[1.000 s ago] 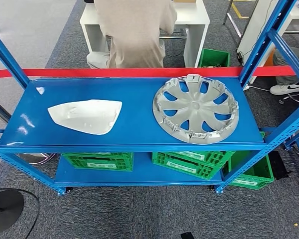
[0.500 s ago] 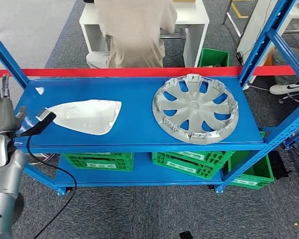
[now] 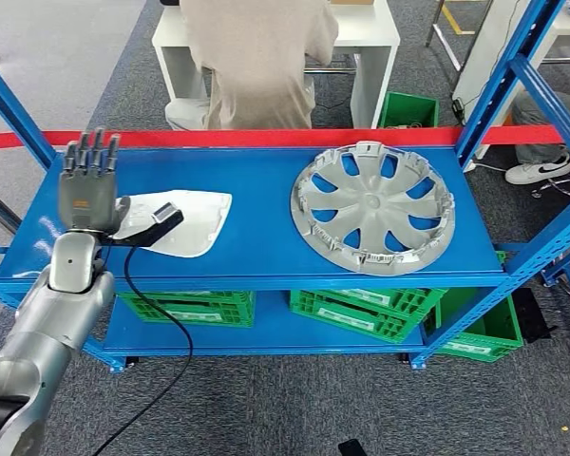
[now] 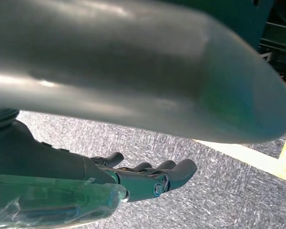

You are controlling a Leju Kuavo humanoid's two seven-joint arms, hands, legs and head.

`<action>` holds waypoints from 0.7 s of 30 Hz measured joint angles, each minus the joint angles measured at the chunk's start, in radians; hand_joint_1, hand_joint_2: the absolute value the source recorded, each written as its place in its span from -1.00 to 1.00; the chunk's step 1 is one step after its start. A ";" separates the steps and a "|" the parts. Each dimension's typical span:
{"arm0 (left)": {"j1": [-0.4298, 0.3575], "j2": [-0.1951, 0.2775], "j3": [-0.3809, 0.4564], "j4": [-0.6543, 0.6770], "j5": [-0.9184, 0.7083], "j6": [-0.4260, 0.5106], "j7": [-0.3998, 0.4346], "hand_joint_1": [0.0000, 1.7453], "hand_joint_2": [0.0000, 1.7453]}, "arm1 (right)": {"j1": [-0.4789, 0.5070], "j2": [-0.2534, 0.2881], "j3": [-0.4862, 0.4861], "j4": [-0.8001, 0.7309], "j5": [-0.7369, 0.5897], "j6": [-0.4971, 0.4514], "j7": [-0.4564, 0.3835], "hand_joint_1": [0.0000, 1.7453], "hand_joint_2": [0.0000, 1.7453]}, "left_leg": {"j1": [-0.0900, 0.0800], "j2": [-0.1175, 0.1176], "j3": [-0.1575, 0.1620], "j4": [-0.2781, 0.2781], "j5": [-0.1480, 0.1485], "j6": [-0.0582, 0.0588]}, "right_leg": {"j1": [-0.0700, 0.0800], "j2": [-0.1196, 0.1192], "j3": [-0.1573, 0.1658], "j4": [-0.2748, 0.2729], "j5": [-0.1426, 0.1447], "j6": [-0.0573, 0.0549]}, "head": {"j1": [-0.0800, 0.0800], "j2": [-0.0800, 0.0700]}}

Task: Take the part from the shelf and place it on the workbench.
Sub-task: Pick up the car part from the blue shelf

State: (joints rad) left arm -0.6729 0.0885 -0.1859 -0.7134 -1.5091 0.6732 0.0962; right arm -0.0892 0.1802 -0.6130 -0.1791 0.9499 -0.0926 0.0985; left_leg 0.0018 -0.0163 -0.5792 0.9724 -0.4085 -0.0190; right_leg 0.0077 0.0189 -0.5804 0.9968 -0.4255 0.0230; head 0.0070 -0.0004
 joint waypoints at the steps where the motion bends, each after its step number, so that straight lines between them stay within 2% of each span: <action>1: -0.013 0.003 -0.038 0.025 0.000 -0.012 0.009 -1.00 1.00 | -0.001 0.000 0.000 0.000 0.002 0.001 0.001 -1.00 -1.00 | 0.000 0.000 0.000 0.000 0.000 0.000 | 0.000 0.000 0.000 0.000 0.000 0.000 | 0.000 0.000; 5: -0.052 0.006 -0.130 0.099 0.000 -0.071 0.002 -1.00 1.00 | -0.006 0.000 0.000 -0.001 0.004 0.005 0.003 -1.00 -1.00 | 0.000 0.000 0.000 0.000 0.000 0.000 | 0.000 0.000 0.000 0.000 0.000 0.000 | 0.000 0.000; 9: -0.098 0.006 -0.168 0.171 0.004 -0.247 -0.101 -1.00 1.00 | -0.012 0.000 0.000 -0.002 0.014 0.016 0.002 -1.00 -1.00 | 0.000 0.000 0.000 0.000 0.000 0.000 | 0.000 0.000 0.000 0.000 0.000 0.000 | 0.000 0.000; 11: -0.120 0.006 -0.176 0.200 0.005 -0.294 -0.121 -1.00 1.00 | -0.016 0.000 0.001 -0.002 0.019 0.018 0.002 -1.00 -1.00 | 0.000 0.000 0.000 0.000 0.000 0.000 | 0.000 0.000 0.000 0.000 0.000 0.000 | 0.000 0.000; 16: -0.170 0.005 -0.187 0.256 0.006 -0.330 -0.126 -1.00 1.00 | -0.023 0.000 0.002 -0.004 0.027 0.021 0.004 -1.00 -1.00 | 0.000 0.000 0.000 0.000 0.000 0.000 | 0.000 0.000 0.000 0.000 0.000 0.000 | 0.000 0.000; 21: -0.186 0.004 -0.193 0.283 0.007 -0.334 -0.134 -1.00 1.00 | -0.031 0.000 0.002 -0.005 0.031 0.023 0.004 -1.00 -1.00 | 0.000 0.000 0.000 0.000 0.000 0.000 | 0.000 0.000 0.000 0.000 0.000 0.000 | 0.000 0.000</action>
State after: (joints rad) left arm -0.8586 0.0926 -0.3789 -0.4309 -1.5022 0.3390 -0.0380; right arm -0.1197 0.1801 -0.6107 -0.1843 0.9807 -0.0696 0.1030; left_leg 0.0018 -0.0162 -0.5794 0.9724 -0.4083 -0.0189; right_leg 0.0076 0.0190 -0.5804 0.9969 -0.4252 0.0234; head 0.0071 -0.0004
